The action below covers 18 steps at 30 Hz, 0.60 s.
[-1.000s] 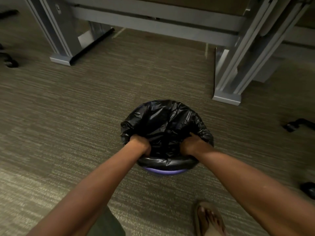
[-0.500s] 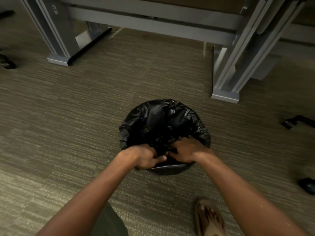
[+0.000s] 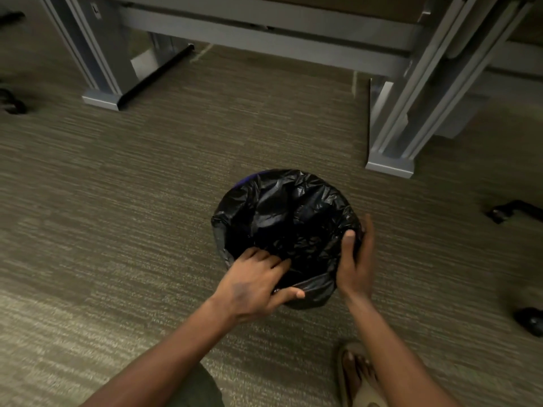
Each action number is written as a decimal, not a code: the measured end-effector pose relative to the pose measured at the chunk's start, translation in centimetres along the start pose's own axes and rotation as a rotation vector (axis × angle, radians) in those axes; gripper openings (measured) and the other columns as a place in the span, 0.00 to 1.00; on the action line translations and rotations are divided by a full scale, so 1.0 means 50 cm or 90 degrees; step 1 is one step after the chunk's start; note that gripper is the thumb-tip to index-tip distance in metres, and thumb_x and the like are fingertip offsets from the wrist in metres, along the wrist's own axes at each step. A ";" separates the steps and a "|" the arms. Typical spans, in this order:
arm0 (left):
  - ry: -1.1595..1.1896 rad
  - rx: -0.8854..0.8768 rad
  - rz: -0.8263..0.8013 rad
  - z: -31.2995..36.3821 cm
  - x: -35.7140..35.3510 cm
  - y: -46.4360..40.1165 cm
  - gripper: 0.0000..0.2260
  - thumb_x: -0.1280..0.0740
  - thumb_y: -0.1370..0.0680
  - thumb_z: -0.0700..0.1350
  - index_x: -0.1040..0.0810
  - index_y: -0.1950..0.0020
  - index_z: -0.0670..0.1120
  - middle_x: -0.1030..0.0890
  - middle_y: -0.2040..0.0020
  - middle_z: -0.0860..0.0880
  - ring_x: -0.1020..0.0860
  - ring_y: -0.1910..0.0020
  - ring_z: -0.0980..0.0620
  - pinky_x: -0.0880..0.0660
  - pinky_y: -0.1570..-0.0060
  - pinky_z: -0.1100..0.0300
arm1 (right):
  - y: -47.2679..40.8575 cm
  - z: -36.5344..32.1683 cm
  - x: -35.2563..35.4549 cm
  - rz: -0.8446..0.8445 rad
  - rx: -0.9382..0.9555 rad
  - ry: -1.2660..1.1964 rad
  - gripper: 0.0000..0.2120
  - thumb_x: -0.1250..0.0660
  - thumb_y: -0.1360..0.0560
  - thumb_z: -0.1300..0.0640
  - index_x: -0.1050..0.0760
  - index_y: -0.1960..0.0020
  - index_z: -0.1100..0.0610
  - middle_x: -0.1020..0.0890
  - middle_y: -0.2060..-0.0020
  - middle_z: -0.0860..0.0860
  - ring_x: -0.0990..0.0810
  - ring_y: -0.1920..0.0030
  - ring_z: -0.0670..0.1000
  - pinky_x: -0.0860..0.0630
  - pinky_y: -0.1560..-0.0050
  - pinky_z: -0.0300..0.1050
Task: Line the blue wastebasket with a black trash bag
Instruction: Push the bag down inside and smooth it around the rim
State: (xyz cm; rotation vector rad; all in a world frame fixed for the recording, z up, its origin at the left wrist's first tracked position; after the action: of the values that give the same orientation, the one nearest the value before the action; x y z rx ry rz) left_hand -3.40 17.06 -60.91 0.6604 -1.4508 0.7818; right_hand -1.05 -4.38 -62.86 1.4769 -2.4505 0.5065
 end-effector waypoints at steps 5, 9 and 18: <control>-0.065 -0.043 0.123 0.011 0.000 0.014 0.38 0.42 0.22 0.75 0.16 0.34 0.44 0.12 0.44 0.48 0.15 0.47 0.45 0.19 0.42 0.50 | 0.000 0.029 -0.013 -0.013 -0.071 -0.135 0.36 0.49 0.18 0.35 0.44 0.15 0.53 0.39 0.18 0.44 0.39 0.23 0.32 0.38 0.23 0.34; -0.016 -0.054 0.216 0.010 0.024 0.031 0.42 0.39 0.27 0.78 0.19 0.29 0.45 0.15 0.36 0.48 0.17 0.37 0.45 0.22 0.36 0.47 | -0.008 0.042 -0.003 -0.013 -0.148 -0.231 0.41 0.48 0.24 0.28 0.44 0.16 0.47 0.38 0.17 0.52 0.38 0.18 0.54 0.38 0.20 0.60; 0.460 0.595 0.281 -0.247 0.022 0.044 0.24 0.37 0.16 0.58 0.25 0.23 0.47 0.22 0.26 0.41 0.22 0.30 0.41 0.25 0.30 0.46 | -0.045 0.031 0.004 0.012 -0.208 -0.177 0.20 0.38 0.15 0.46 0.24 0.27 0.53 0.19 0.32 0.51 0.22 0.32 0.53 0.24 0.35 0.41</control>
State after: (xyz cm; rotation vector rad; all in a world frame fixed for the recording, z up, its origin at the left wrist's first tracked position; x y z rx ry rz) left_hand 2.24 28.30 -60.33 0.6275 -0.4994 1.8646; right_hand 0.82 -6.16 -63.81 1.4667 -2.5953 -0.1051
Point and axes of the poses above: each hand's wrist, its own y-axis away from the middle knuckle, its own x-axis out of the back of the hand, z = x × y, the point moved 5 cm from there along -y, towards the middle knuckle
